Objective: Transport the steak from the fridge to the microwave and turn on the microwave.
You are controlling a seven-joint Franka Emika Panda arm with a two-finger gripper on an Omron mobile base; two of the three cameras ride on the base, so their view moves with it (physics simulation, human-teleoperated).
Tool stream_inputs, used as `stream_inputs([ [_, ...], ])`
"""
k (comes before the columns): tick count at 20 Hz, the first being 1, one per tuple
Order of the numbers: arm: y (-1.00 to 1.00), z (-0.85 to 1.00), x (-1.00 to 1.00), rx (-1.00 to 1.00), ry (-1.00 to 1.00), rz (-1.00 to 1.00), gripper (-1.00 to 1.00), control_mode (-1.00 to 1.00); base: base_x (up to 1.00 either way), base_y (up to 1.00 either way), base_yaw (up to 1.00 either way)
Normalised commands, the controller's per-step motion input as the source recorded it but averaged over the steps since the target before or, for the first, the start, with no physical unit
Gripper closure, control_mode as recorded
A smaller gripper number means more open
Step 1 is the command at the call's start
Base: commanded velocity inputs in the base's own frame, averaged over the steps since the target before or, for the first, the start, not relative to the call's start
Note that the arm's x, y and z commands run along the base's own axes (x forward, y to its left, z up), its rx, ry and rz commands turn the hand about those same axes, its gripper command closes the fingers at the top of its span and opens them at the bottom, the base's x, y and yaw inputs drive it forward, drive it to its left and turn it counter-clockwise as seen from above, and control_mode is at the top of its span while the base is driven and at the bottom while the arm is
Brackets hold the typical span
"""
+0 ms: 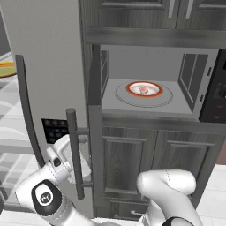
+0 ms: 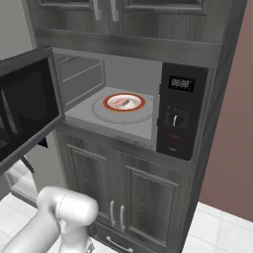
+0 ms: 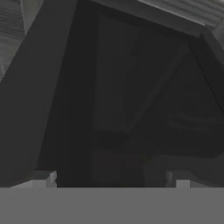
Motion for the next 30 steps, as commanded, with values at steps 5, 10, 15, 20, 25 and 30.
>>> stream_inputs([
  [5, -0.4, 0.27, 0.0, 0.0, -0.11, -0.08, -1.0, -1.0, 0.0, 0.0, 0.0],
  [10, -0.55, 0.19, 0.0, 0.0, -0.05, -0.09, -1.0, -1.0, 0.0, 0.0, 0.0],
  [15, -0.72, 0.29, 0.0, 0.03, -0.03, -0.05, -1.0, -1.0, 0.0, 0.0, 0.0],
  [20, -0.82, 0.32, 0.0, 0.09, -0.01, 0.0, -1.0, -1.0, 0.0, 0.0, 0.0],
  [25, -0.94, 0.35, -0.07, 0.21, 0.0, 0.0, -1.0, -1.0, 0.0, 0.0, 0.0],
  [30, -0.99, 0.34, -0.11, 0.25, 0.0, 0.0, -1.0, -1.0, 0.0, 0.0, 0.0],
])
